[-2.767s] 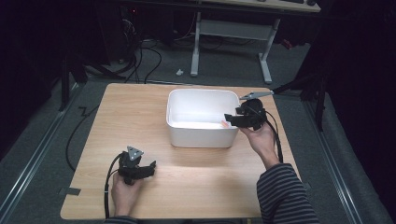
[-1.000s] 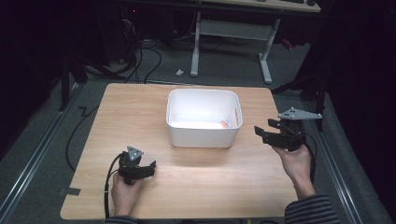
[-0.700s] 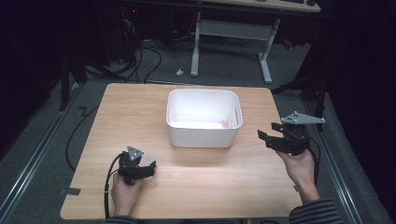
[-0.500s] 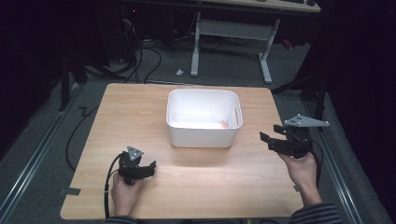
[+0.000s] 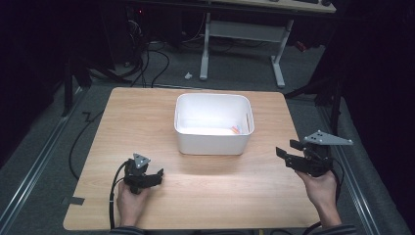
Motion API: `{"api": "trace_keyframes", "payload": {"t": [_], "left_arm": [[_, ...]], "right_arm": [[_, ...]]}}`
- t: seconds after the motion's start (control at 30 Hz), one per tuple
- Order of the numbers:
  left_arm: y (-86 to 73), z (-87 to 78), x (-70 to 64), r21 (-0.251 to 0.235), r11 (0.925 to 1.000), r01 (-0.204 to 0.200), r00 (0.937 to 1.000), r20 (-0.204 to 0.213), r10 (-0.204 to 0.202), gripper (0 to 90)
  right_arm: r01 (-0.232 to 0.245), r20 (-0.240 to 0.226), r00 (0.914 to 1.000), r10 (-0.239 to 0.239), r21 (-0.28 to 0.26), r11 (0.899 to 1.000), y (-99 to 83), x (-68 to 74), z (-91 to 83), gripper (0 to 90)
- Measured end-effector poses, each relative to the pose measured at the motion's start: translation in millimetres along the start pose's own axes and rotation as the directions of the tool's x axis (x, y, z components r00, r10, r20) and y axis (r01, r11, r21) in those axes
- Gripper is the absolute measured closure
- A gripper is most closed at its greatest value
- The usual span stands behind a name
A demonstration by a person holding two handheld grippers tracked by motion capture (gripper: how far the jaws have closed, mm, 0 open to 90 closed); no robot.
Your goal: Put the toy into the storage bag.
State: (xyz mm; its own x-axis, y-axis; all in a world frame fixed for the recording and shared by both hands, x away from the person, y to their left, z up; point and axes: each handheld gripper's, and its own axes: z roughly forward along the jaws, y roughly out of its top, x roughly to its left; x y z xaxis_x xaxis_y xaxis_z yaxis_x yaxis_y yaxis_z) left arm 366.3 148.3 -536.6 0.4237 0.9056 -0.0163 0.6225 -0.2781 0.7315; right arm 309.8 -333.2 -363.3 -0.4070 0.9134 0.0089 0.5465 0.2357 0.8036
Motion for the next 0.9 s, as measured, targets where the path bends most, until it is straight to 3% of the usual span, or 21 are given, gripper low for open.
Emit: {"api": "trace_keyframes", "payload": {"t": [0.43, 0.9], "left_arm": [[0.1, 0.2, 0.1, 0.000, 1.0000, 0.000, 1.0000, 0.001, 0.000, 17.8], [0.1, 0.2, 0.1, 0.000, 1.0000, 0.000, 1.0000, 0.001, 0.000, 17.8]], "right_arm": [[-0.052, -0.032, 0.9982, 0.052, -0.002, 0.999, -19.3, -0.5, -2.0, 39.6], [-0.061, -0.041, 0.9973, 0.060, -0.004, 0.998, -34.0, 4.5, 4.6, 39.8]]}}
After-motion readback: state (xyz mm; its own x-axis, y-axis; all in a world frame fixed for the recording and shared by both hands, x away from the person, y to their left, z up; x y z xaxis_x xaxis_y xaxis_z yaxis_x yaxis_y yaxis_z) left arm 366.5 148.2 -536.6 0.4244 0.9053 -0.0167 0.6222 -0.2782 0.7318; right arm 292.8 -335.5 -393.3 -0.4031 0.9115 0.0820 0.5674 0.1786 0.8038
